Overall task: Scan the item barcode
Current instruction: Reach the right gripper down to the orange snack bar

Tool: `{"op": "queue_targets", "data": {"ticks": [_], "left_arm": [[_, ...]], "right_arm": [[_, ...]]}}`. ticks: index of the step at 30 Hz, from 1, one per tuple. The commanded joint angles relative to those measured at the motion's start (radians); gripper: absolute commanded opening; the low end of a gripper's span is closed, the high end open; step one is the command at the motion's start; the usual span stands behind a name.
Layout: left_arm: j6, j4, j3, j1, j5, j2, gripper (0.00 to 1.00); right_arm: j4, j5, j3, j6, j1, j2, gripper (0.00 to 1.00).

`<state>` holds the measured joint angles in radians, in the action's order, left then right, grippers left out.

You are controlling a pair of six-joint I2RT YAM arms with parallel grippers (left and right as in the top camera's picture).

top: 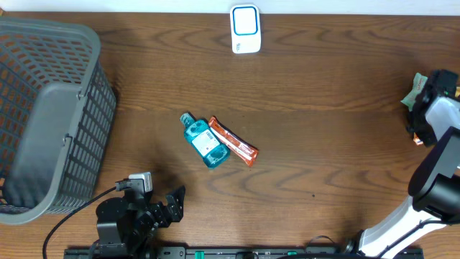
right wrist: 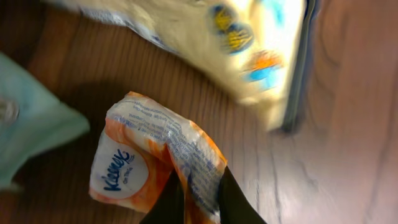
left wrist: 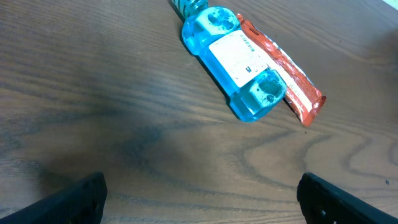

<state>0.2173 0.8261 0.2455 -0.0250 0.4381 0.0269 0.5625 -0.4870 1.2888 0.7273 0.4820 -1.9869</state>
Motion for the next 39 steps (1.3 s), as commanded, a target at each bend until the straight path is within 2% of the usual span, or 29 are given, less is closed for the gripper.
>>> {"op": "queue_targets", "data": {"ticks": [1,4,5,6,8,9,10,12,13,14,18,21,25,27,28,29,33,35,39], "left_arm": [[0.006,0.011,0.004,-0.002,-0.006,-0.003,0.98],[0.006,0.011,0.004,-0.002,-0.006,-0.003,0.98],[0.006,0.011,0.004,-0.002,-0.006,-0.003,0.98],[0.006,0.011,0.004,-0.002,-0.006,-0.003,0.98],[0.006,0.011,0.004,-0.002,-0.006,-0.003,0.98],[0.006,0.011,0.004,-0.002,-0.006,-0.003,0.98],[0.006,0.011,0.004,-0.002,-0.006,-0.003,0.98],[0.006,0.011,0.004,-0.002,-0.006,-0.003,0.98],[0.006,0.011,0.004,-0.002,-0.006,-0.003,0.98],[0.006,0.011,0.004,-0.002,-0.006,-0.003,0.98],[0.006,0.011,0.004,-0.002,-0.006,-0.003,0.98],[0.006,0.011,0.004,-0.002,-0.006,-0.003,0.98],[0.006,0.011,0.004,-0.002,-0.006,-0.003,0.98],[0.006,0.011,0.004,-0.002,-0.006,-0.003,0.98],[0.006,0.011,0.004,-0.002,-0.006,-0.003,0.98],[0.006,0.011,0.004,-0.002,-0.006,-0.003,0.98],[0.006,0.011,0.004,-0.002,-0.006,-0.003,0.98],[0.006,0.011,0.004,-0.002,-0.006,-0.003,0.98],[0.006,0.011,0.004,-0.002,-0.006,-0.003,0.98]], "right_arm": [[-0.056,0.022,-0.002,-0.045,0.045,0.005,0.1],[-0.045,0.023,0.05,-0.087,0.079,0.006,0.11],[-0.034,0.026,0.071,-0.093,0.088,0.007,0.15],[-0.016,0.032,0.096,-0.097,0.096,0.008,0.24],[0.038,0.068,0.162,-0.097,0.104,0.016,0.54],[0.075,0.127,0.207,-0.097,0.104,0.026,0.86],[0.104,0.196,0.243,-0.097,0.103,0.035,0.99],[0.15,0.343,0.295,-0.097,0.101,0.053,0.99],[0.182,0.458,0.326,-0.097,0.1,0.067,0.99],[0.232,0.674,0.363,-0.097,0.098,0.089,0.99],[0.25,1.102,0.37,-0.097,0.059,0.124,0.99],[0.292,1.24,0.364,-0.096,-0.009,0.123,0.99],[0.362,1.289,0.343,-0.138,-0.146,0.123,0.99],[0.332,1.333,0.338,-0.319,-0.246,0.122,0.99],[0.299,1.324,0.338,-0.515,-0.338,0.122,0.99],[0.293,1.319,0.338,-0.648,-0.394,0.122,0.99],[0.341,1.239,0.337,-1.038,-0.6,0.122,0.99],[0.362,1.177,0.337,-1.182,-0.694,0.117,0.99],[0.349,1.151,0.336,-1.232,-0.827,0.081,0.99]]}}
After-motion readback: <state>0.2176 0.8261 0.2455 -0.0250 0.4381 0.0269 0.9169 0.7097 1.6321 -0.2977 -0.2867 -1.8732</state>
